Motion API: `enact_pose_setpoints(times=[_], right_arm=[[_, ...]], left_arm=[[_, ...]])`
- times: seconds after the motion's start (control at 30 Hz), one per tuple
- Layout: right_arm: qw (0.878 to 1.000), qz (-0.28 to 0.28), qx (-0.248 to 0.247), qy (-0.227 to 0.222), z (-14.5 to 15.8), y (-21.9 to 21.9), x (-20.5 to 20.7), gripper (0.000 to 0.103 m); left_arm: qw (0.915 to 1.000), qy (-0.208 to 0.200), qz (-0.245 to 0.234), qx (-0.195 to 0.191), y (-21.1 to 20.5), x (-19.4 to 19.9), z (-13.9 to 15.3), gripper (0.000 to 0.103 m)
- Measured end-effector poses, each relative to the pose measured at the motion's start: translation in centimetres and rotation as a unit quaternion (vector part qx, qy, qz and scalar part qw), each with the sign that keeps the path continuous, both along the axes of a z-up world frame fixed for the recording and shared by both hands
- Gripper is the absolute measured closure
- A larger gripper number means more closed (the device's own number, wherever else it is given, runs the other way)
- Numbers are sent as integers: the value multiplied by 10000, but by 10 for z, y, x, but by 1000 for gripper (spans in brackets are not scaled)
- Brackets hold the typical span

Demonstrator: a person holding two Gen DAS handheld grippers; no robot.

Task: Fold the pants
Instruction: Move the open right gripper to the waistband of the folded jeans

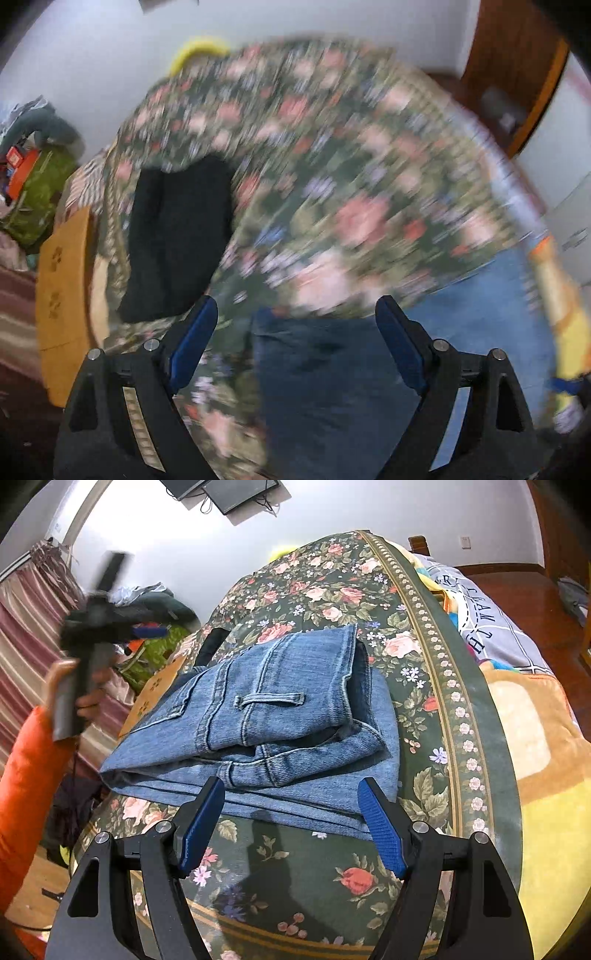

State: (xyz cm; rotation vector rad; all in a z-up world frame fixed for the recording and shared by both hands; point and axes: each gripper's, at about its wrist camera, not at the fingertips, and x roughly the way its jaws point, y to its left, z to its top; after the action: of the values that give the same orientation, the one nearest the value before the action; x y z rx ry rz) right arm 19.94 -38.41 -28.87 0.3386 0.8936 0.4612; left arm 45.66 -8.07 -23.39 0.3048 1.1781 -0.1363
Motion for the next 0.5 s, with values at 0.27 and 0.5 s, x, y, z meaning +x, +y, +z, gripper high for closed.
enact_pose_setpoints(times=[0.27,0.5], right_arm=[[9998,-24,-166,-78,14,9,-3,31],[9992,-19,-293,-252,27,24,-5,31]], left_arm=[[9983,575,-63,-55,61,-12,-62,3],[9980,185,368,-481,122,-82,-41,3]])
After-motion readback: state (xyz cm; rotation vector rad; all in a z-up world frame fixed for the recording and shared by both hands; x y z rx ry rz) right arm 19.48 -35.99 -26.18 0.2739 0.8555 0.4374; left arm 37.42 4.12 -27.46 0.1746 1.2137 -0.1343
